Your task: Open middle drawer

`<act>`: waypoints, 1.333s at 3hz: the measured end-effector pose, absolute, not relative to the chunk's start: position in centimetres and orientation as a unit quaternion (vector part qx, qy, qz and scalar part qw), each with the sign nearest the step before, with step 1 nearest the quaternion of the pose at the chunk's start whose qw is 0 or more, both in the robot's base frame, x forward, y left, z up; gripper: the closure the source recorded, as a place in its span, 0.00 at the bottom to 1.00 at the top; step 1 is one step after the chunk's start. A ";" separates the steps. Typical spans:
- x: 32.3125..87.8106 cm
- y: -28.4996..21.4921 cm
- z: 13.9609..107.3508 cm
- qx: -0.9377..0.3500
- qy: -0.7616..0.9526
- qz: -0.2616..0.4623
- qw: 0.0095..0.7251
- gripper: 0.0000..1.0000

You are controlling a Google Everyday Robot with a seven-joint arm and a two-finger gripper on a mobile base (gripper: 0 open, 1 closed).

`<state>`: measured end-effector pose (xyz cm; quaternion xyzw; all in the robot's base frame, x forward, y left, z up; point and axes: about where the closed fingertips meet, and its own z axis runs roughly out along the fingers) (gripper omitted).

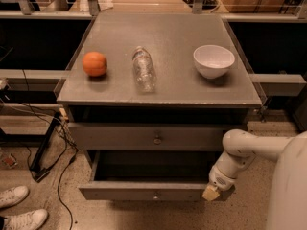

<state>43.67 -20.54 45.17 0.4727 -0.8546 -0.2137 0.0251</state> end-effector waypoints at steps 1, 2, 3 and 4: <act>44.2 -20.6 45.5 0.473 -0.855 -0.214 0.025 1.00; 44.8 -20.6 45.7 0.473 -0.855 -0.214 0.025 1.00; 45.3 -20.6 45.7 0.473 -0.855 -0.214 0.025 1.00; 46.0 -20.6 45.7 0.473 -0.855 -0.214 0.025 1.00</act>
Offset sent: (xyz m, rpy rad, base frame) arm -0.1098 -0.0631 0.0558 0.0340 -0.1228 -0.2609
